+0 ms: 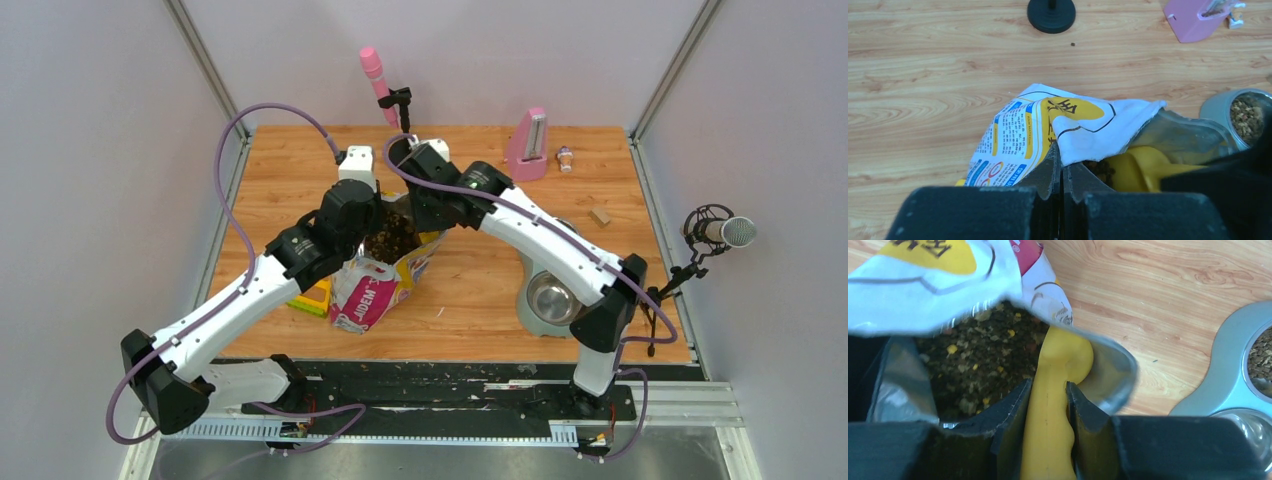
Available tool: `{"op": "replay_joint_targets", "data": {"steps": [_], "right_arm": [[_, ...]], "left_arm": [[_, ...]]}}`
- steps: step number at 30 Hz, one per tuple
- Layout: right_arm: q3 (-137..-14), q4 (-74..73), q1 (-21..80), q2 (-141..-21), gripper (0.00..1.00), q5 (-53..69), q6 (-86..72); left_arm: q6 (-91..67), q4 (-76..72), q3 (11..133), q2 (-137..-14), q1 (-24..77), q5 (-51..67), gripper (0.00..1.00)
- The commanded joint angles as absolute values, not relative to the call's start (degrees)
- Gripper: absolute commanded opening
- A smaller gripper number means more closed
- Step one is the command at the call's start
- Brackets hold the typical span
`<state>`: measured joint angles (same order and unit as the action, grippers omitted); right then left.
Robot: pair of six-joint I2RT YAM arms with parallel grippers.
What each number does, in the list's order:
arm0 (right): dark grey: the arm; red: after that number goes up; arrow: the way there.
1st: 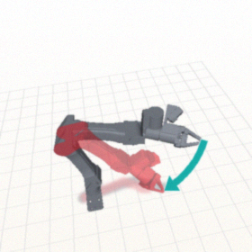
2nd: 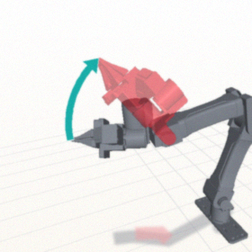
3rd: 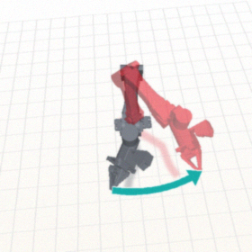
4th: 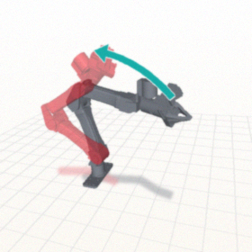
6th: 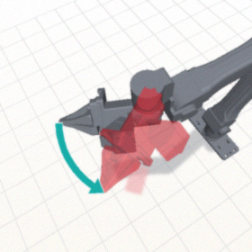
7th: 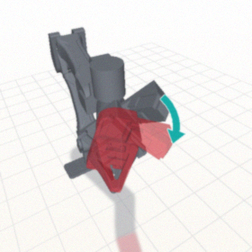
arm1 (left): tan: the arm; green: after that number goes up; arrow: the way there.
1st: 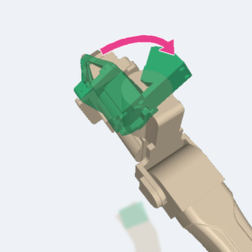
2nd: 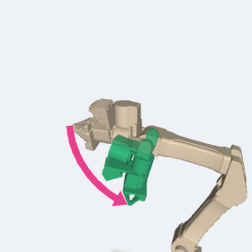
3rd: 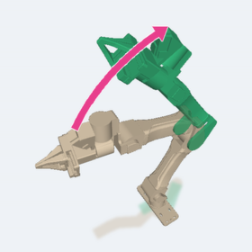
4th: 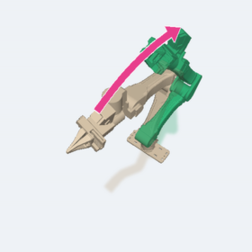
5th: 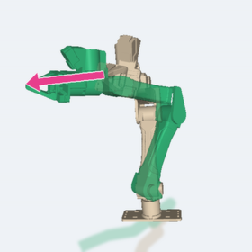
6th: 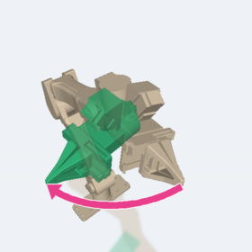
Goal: Serve the pet food
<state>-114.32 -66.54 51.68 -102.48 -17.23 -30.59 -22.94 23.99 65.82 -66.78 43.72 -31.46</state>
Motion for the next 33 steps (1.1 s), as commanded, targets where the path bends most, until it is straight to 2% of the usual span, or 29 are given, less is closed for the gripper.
{"op": "replay_joint_targets", "data": {"steps": [1, 17, 26, 33], "right_arm": [[-115.1, -71.8, 51.4, -107.4, 0.0, -29.7, -31.6], [-90.9, -37.1, 47.6, -101.9, 0.0, 2.1, -41.6], [-77.4, -19.1, 44.6, -92.4, 0.0, 13.8, -51.9], [-67.2, -9.4, 42.0, -84.1, 0.0, 15.5, -58.2]], "left_arm": [[-25.3, 19.1, 66.0, -62.0, 43.9, -31.8, 0.0], [-28.8, 19.1, 64.9, -62.6, 43.9, -31.2, 0.0], [-28.4, 20.1, 66.3, -64.0, 43.9, -32.4, 0.0], [-27.7, 20.2, 67.0, -63.8, 43.9, -33.5, 0.0]]}}
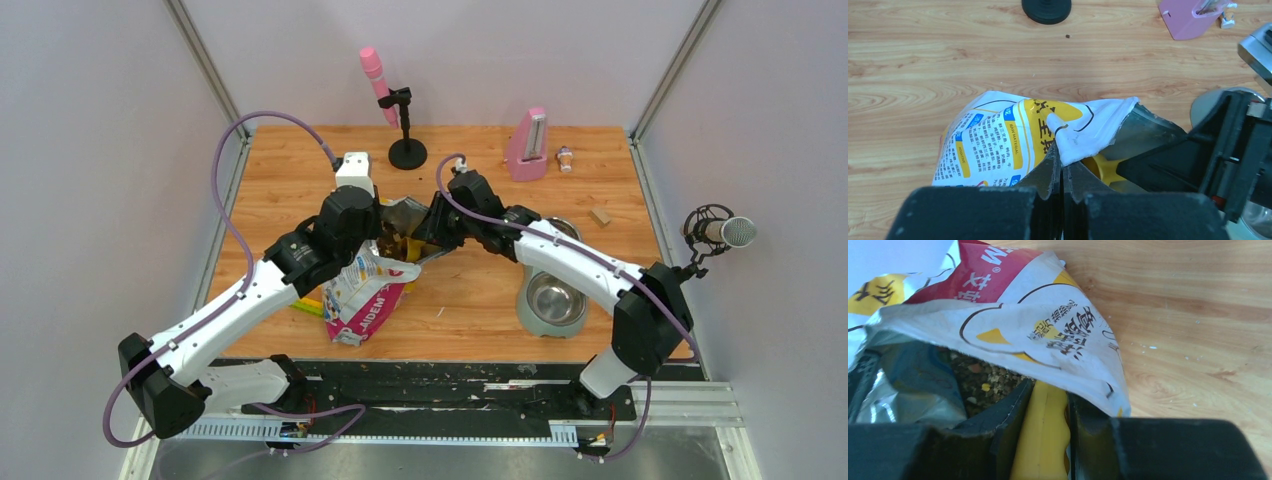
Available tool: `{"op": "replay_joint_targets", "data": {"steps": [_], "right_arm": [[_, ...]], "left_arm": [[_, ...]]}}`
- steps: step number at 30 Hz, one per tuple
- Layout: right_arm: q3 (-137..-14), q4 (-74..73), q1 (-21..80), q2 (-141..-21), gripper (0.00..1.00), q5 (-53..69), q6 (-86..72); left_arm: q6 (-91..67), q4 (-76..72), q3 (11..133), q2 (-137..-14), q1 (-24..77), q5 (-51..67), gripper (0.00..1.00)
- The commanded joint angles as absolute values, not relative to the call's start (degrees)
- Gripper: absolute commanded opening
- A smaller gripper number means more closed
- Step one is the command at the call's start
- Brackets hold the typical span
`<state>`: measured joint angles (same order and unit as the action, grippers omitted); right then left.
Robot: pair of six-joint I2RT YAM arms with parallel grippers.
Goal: Serve the pet food
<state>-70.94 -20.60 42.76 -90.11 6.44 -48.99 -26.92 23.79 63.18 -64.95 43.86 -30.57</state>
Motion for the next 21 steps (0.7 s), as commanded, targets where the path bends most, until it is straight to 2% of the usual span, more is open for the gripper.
{"op": "replay_joint_targets", "data": {"steps": [1, 21], "right_arm": [[-65.7, -8.2, 41.7, -82.9, 0.0, 15.5, -59.0], [-52.7, -1.7, 35.6, -70.1, 0.0, 17.6, -62.7]], "left_arm": [[-27.7, 20.2, 67.1, -63.7, 43.9, -33.7, 0.0], [-27.1, 22.6, 68.2, -65.0, 43.9, -36.5, 0.0]]}}
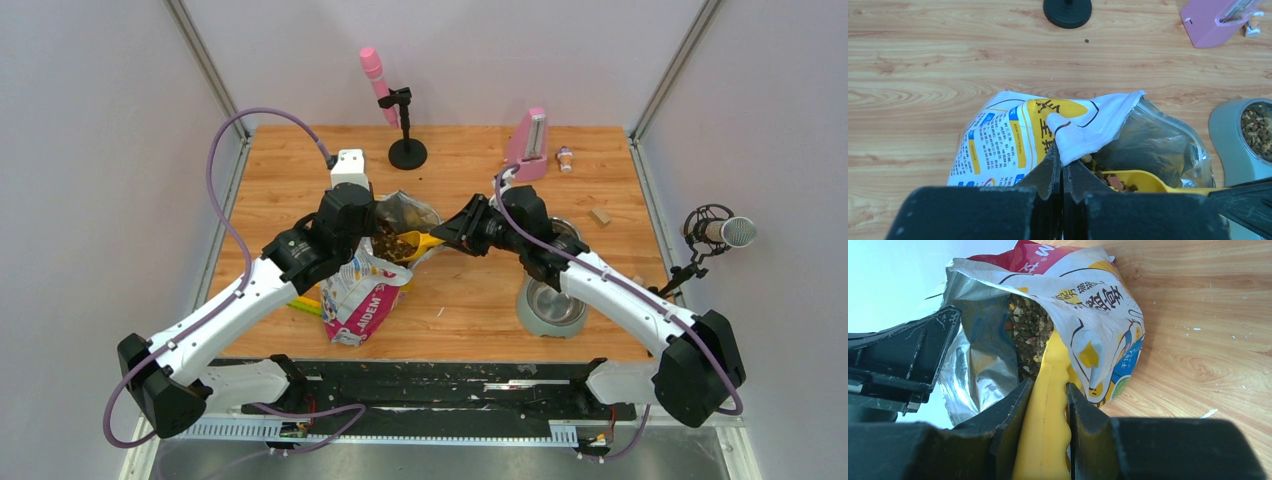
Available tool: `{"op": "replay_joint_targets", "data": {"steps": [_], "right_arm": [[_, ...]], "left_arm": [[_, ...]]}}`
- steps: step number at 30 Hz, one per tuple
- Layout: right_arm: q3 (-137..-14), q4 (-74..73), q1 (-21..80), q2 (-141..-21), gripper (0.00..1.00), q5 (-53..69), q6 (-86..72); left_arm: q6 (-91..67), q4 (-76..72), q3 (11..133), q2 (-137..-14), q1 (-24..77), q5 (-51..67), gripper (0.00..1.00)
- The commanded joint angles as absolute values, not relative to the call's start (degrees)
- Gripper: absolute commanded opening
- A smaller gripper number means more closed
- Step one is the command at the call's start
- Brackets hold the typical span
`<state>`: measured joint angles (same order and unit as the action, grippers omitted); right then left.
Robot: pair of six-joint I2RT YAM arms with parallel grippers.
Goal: Serve the pet food
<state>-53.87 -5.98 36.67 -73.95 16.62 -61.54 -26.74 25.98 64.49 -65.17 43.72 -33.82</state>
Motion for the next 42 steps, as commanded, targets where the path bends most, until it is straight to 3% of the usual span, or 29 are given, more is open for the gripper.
{"op": "replay_joint_targets", "data": {"steps": [1, 19, 38, 42], "right_arm": [[-52.2, -1.7, 35.3, -69.5, 0.0, 17.0, -62.9], [-46.0, 5.0, 34.2, -59.2, 0.0, 11.3, -62.4], [-39.9, 15.8, 34.1, -56.1, 0.0, 12.3, -64.2], [-34.3, 23.8, 34.0, -55.7, 0.0, 11.8, -70.1]], "left_arm": [[-27.0, 22.7, 68.2, -65.1, 43.9, -36.7, 0.0], [-26.8, 22.0, 67.1, -64.4, 43.9, -35.6, 0.0], [-25.7, 19.7, 64.1, -61.7, 43.9, -34.7, 0.0], [-25.4, 18.0, 62.4, -60.7, 43.8, -34.0, 0.0]]}}
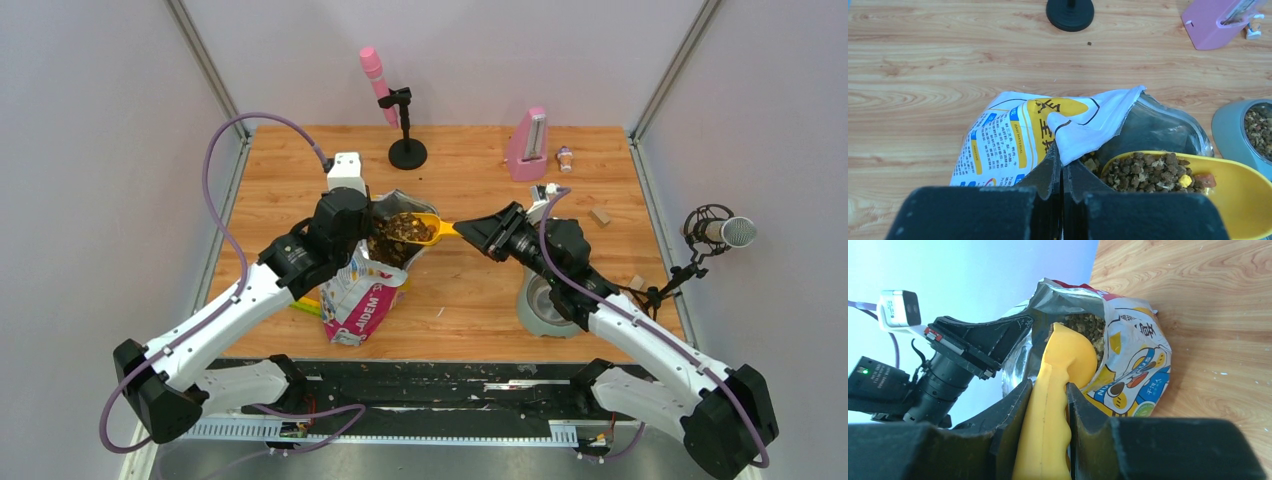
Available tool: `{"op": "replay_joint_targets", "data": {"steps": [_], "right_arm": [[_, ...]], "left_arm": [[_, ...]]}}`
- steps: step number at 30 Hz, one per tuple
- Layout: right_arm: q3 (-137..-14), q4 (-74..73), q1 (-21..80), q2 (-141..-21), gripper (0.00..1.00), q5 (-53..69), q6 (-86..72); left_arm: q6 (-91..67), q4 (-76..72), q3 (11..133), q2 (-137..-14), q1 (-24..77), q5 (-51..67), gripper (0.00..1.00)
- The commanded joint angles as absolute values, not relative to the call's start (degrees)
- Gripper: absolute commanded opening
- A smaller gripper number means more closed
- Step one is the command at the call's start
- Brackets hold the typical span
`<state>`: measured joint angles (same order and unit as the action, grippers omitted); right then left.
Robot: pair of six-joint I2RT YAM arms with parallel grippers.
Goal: Serve the pet food
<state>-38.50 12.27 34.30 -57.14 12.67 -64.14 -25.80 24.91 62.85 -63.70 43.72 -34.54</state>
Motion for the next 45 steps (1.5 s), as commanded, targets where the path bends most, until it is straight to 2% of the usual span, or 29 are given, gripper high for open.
{"op": "replay_joint_targets", "data": {"steps": [1, 23, 39, 45], "right_arm": [[-32.8, 27.1, 34.0, -56.0, 0.0, 12.2, -71.5], [-22.8, 43.1, 32.2, -55.7, 0.0, 12.9, -84.0], [-23.8, 59.3, 30.2, -66.7, 0.0, 23.8, -88.7], [-26.2, 56.7, 29.7, -70.4, 0.0, 26.6, -88.6]], "left_arm": [[-25.5, 17.6, 62.1, -60.5, 43.8, -33.9, 0.0], [-26.5, 13.4, 57.7, -54.6, 43.3, -30.1, 0.0], [-27.2, 14.0, 58.1, -54.6, 43.1, -31.6, 0.0], [-27.0, 14.7, 58.2, -53.9, 43.0, -32.2, 0.0]]}}
